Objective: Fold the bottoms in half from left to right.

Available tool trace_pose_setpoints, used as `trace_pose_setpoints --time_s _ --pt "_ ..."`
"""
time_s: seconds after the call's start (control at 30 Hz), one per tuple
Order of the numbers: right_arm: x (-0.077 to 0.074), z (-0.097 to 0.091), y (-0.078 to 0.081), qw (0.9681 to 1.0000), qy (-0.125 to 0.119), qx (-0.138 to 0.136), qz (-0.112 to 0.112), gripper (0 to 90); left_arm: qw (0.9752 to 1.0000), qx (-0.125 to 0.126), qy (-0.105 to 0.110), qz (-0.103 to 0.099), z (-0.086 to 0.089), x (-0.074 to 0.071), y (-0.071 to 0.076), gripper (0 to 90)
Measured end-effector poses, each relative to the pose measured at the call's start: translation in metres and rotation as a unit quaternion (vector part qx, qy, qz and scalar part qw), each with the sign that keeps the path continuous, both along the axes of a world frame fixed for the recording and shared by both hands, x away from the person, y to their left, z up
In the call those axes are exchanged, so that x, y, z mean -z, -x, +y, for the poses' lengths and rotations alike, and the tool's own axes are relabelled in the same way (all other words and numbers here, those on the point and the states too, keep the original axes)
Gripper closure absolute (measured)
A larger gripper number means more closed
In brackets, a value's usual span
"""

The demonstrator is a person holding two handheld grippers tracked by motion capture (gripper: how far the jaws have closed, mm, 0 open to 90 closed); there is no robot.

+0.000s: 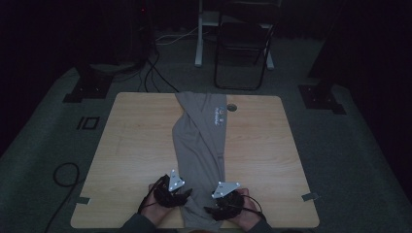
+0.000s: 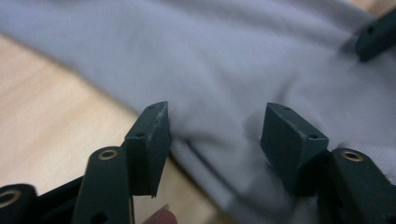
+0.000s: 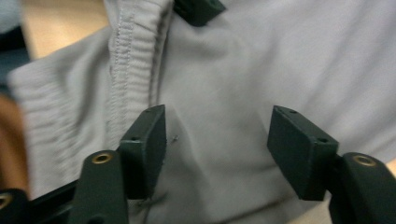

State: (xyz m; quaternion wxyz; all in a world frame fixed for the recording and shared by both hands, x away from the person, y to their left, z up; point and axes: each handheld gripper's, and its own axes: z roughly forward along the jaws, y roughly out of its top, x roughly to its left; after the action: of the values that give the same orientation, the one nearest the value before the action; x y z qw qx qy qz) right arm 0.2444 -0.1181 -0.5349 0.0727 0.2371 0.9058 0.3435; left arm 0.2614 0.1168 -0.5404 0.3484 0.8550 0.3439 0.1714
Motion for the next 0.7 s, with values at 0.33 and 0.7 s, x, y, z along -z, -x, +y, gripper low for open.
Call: trace_pose_setpoints --time_s 0.33,0.7 --pt "-0.009 -0.025 -0.002 0.9982 -0.049 0.033 -0.003 35.1 0.9994 0.016 0.018 0.024 0.014 0.001 0.038 38.1" --pt "-0.007 -0.022 -0.017 0.9957 -0.023 0.084 -0.029 38.7 0.9994 0.004 0.034 0.005 0.013 -0.006 0.024 36.1"
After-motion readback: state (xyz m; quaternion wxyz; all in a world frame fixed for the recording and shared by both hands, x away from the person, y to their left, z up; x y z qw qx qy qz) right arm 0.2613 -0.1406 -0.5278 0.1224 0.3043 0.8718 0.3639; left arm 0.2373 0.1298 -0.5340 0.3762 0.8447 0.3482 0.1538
